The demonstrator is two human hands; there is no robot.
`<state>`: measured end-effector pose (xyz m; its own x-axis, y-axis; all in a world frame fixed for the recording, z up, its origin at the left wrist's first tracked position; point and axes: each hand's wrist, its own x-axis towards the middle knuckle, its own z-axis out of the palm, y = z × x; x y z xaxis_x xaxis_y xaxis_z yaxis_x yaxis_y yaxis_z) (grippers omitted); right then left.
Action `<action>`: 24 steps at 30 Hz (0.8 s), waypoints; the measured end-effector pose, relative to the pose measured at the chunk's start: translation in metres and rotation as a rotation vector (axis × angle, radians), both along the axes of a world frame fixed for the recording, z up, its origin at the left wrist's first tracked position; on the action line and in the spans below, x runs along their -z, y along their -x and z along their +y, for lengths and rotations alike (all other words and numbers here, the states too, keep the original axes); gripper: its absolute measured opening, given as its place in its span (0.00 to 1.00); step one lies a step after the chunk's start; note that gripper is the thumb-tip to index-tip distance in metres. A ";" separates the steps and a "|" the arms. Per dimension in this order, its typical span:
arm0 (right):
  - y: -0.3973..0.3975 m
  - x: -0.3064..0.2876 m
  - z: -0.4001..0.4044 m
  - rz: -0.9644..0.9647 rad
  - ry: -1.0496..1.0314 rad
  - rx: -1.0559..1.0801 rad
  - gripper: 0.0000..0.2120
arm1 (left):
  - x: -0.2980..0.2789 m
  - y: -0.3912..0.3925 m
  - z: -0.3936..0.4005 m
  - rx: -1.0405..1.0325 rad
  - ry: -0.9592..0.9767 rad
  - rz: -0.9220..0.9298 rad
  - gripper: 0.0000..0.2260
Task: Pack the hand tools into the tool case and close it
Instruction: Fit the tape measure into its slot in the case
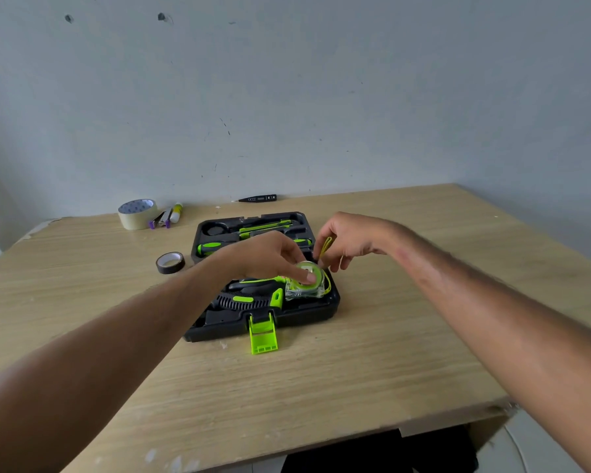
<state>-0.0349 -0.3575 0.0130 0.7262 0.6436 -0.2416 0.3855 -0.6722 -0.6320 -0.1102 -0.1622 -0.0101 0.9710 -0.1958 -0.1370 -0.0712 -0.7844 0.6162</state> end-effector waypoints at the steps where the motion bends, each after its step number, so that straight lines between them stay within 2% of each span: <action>1: 0.000 0.000 0.001 0.000 0.012 -0.009 0.08 | 0.000 0.001 -0.001 0.008 -0.027 -0.013 0.21; 12: 0.005 0.000 0.005 -0.019 0.058 -0.024 0.07 | -0.004 0.010 -0.004 0.088 -0.209 -0.043 0.29; 24: 0.005 0.014 0.004 -0.220 0.046 -0.011 0.06 | -0.008 0.012 -0.003 0.133 -0.233 -0.093 0.21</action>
